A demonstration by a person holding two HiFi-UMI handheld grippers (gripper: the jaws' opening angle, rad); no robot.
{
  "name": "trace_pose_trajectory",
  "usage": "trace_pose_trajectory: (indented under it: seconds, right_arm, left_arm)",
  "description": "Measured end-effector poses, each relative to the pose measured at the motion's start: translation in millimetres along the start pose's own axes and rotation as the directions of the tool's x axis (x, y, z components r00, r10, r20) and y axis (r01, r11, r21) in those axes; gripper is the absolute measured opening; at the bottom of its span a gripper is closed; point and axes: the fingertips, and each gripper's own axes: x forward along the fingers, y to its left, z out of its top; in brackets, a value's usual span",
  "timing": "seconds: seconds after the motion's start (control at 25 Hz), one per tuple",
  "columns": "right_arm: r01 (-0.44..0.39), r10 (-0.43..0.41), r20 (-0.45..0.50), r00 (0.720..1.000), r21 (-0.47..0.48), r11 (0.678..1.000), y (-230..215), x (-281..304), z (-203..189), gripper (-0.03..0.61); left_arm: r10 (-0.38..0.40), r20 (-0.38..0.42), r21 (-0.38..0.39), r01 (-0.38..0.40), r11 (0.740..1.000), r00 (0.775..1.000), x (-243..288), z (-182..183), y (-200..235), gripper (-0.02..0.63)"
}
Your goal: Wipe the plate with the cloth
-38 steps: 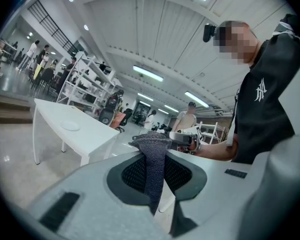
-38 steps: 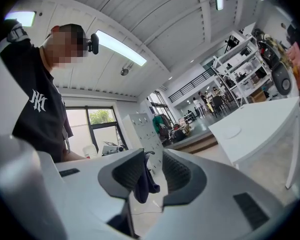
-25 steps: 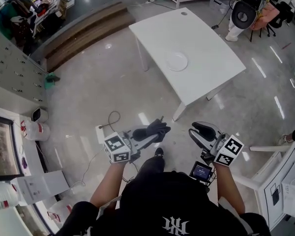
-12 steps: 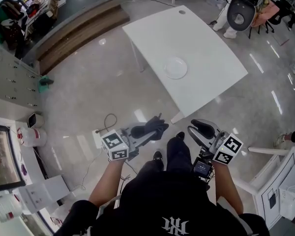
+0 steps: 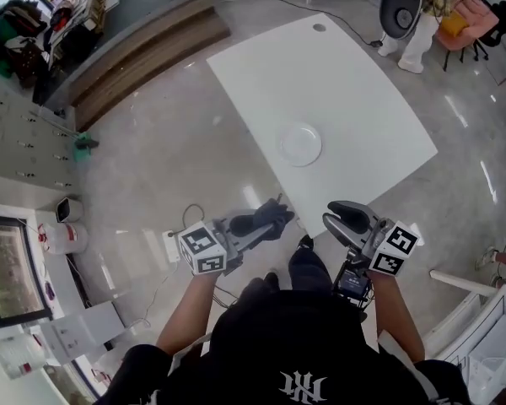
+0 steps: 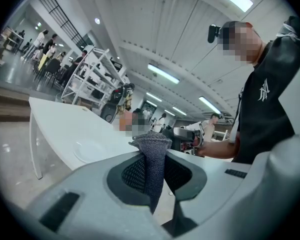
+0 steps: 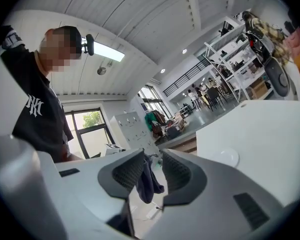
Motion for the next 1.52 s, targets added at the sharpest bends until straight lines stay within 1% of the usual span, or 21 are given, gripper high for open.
trace_pose_trajectory:
  seconds: [0.2, 0.36, 0.44, 0.56, 0.72, 0.8, 0.92, 1.0, 1.08, 1.16, 1.28, 1.4, 1.52]
  right_arm:
    - [-0.015, 0.016, -0.015, 1.000, 0.045, 0.999, -42.3, 8.1, 12.2, 0.087]
    - [-0.009, 0.011, -0.028, 1.000, 0.063, 0.998, -64.2, 16.3, 22.6, 0.109]
    - [0.013, -0.010, -0.034, 0.999, 0.081, 0.997, -76.9, 22.8, 25.5, 0.107]
    - [0.059, -0.051, -0.068, 0.996, 0.123, 0.991, -102.3, 33.9, 17.3, 0.106]
    - [0.122, -0.107, -0.111, 0.988, 0.135, 0.983, -140.1, 60.2, 14.5, 0.106]
    - [0.166, -0.149, -0.121, 0.981, 0.143, 0.976, -151.4, 69.9, 14.4, 0.101]
    - [0.244, -0.225, -0.147, 0.963, 0.125, 0.962, -162.3, 74.7, 10.8, 0.047]
    - [0.283, -0.261, -0.168, 0.951, 0.121, 0.952, -176.1, 77.3, 9.1, 0.048]
    - [0.308, -0.279, -0.192, 0.941, 0.146, 0.940, -197.7, 80.3, 6.2, 0.085]
    - [0.330, -0.287, -0.225, 0.931, 0.180, 0.927, -222.8, 81.7, 0.0, 0.095]
    - [0.364, -0.288, -0.309, 0.906, 0.227, 0.903, -249.7, 76.2, -18.7, 0.097]
    - [0.381, -0.249, -0.399, 0.883, 0.299, 0.875, -277.3, 72.6, -39.0, 0.103]
    - [0.409, -0.214, -0.474, 0.854, 0.357, 0.840, -306.7, 76.0, -55.1, 0.104]
  left_arm:
    - [0.026, -0.014, 0.003, -0.026, 1.000, 1.000, 28.5, 19.4, 30.3, 0.051]
    - [0.048, -0.018, -0.002, -0.048, 0.999, 0.999, 38.5, 32.8, 50.0, 0.051]
    - [0.049, -0.021, -0.014, -0.050, 0.999, 0.999, 42.0, 37.4, 62.6, 0.051]
    - [0.040, -0.036, -0.031, -0.041, 0.999, 0.999, 50.4, 37.8, 87.8, 0.051]
    - [0.014, -0.066, -0.061, -0.018, 0.998, 0.998, 62.9, 40.5, 135.1, 0.051]
    - [-0.009, -0.088, -0.077, 0.002, 0.997, 0.996, 65.5, 39.2, 149.1, 0.051]
    - [-0.049, -0.106, -0.093, 0.039, 0.995, 0.993, 66.9, 34.6, 156.6, 0.051]
    - [-0.071, -0.118, -0.097, 0.060, 0.993, 0.991, 71.6, 32.6, 165.0, 0.051]
    - [-0.088, -0.134, -0.100, 0.075, 0.992, 0.987, 81.4, 30.2, 179.7, 0.051]
    - [-0.097, -0.156, -0.099, 0.082, 0.992, 0.983, 94.6, 25.6, 195.4, 0.051]
    - [-0.097, -0.184, -0.094, 0.081, 0.992, 0.978, 112.7, 18.5, 204.1, 0.051]
    - [-0.085, -0.207, -0.088, 0.068, 0.994, 0.975, 134.0, 15.2, 213.8, 0.051]
    - [-0.073, -0.237, -0.062, 0.060, 0.996, 0.969, 149.8, 10.9, 225.8, 0.051]
